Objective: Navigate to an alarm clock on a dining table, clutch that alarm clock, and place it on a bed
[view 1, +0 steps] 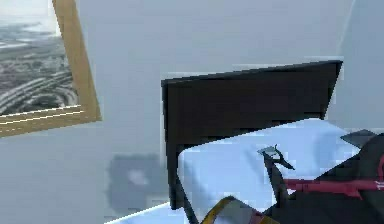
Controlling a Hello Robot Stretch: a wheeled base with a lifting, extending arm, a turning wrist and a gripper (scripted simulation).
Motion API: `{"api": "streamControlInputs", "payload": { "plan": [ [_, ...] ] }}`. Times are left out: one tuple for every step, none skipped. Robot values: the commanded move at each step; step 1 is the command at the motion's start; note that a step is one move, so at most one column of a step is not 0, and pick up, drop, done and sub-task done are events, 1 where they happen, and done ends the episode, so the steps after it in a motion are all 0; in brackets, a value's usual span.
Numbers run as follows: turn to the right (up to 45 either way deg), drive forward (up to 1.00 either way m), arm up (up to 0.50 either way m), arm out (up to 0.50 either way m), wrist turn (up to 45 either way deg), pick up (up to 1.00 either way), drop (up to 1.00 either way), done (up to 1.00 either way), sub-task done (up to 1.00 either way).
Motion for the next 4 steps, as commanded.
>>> {"api": "streamControlInputs", "payload": {
  "plan": [
    [45.0, 0.0, 0.0, 0.0, 0.0, 0.0, 0.0, 0.0, 0.0],
    [39.0, 0.0, 0.0, 0.0, 0.0, 0.0, 0.0, 0.0, 0.0],
    [-45.0, 0.0, 0.0, 0.0, 0.0, 0.0, 0.0, 0.0, 0.0],
    [-45.0, 0.0, 0.0, 0.0, 0.0, 0.0, 0.0, 0.0, 0.0]
  ]
}}
